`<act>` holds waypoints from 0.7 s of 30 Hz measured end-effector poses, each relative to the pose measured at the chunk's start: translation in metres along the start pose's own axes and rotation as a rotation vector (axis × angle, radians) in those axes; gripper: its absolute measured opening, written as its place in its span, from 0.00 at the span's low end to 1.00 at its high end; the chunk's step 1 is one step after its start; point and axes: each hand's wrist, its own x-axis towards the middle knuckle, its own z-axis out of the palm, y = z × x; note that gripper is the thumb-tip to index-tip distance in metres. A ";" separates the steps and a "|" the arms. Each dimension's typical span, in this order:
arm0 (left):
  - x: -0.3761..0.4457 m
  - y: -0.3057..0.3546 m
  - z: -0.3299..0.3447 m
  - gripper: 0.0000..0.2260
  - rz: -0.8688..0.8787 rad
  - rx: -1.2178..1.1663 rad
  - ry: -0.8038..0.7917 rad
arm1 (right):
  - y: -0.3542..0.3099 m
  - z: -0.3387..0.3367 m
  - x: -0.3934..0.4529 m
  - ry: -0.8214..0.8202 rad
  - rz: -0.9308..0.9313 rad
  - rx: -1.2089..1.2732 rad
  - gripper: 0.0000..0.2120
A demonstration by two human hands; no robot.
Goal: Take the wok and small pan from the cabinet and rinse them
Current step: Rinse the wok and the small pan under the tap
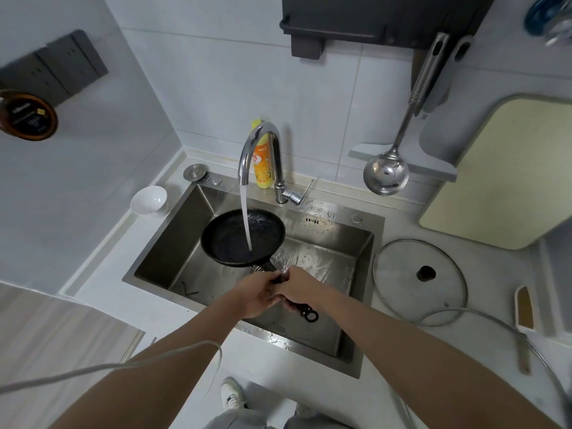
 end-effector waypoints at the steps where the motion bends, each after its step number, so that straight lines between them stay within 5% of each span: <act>1: 0.000 0.002 0.000 0.07 0.011 0.007 0.006 | -0.002 -0.001 -0.001 0.022 -0.031 -0.029 0.14; 11: -0.002 0.012 -0.011 0.06 0.175 0.070 0.067 | 0.015 0.012 0.004 0.180 -0.235 -0.038 0.17; 21: -0.004 0.011 -0.009 0.08 0.196 0.105 0.091 | -0.004 0.001 -0.007 -0.046 -0.162 0.281 0.08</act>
